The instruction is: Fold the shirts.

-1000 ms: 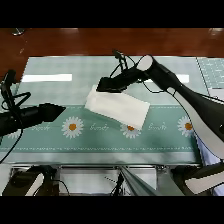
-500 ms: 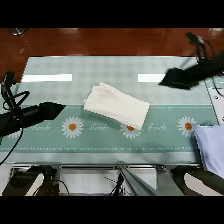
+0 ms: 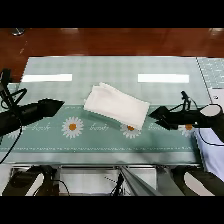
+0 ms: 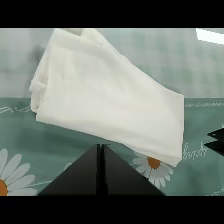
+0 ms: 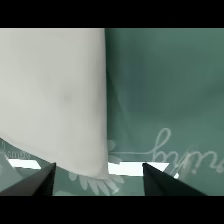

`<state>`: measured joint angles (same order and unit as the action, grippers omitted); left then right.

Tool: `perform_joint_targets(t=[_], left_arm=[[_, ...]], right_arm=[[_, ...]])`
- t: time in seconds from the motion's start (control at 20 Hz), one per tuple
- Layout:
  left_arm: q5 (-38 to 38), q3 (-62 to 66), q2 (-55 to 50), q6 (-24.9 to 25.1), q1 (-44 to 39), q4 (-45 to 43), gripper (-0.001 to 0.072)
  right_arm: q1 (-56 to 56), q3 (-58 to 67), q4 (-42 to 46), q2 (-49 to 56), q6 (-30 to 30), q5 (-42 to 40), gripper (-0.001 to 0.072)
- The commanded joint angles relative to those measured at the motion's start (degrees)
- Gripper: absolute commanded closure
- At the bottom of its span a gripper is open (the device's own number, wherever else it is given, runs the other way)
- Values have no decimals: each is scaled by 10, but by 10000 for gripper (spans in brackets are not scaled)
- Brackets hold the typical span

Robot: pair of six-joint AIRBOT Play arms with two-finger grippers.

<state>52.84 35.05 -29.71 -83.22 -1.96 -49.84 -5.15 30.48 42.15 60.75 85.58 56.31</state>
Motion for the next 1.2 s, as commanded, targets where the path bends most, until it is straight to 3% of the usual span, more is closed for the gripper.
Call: perform_joint_targets(t=[0.0, 0.25, 0.3, 0.35, 0.4, 0.45, 0.65, 0.95, 1.15], left_arm=[[-3, 0, 0, 0, 0, 5, 676], [-3, 0, 0, 0, 0, 13, 676], [-3, 0, 0, 0, 0, 17, 676], [-3, 0, 0, 0, 0, 19, 676], [-3, 0, 0, 0, 0, 19, 676], [-3, 0, 0, 0, 0, 19, 676], [-4, 0, 0, 0, 0, 18, 676], [1, 0, 0, 0, 0, 18, 676], [5, -2, 0, 0, 0, 18, 676]], right_arm=[[6, 14, -117, 109, -108, 15, 91], [78, 112, -120, 223, -121, 12, 109], [92, 131, -116, 238, -121, 11, 176], [101, 146, -111, 250, -121, 12, 341], [108, 161, -111, 258, -130, 16, 632], [113, 175, -112, 259, -145, 20, 690], [118, 289, -98, 251, -143, 99, 691], [115, 529, 25, 211, -28, 159, 691], [85, 677, 102, 210, 43, 248, 692]])
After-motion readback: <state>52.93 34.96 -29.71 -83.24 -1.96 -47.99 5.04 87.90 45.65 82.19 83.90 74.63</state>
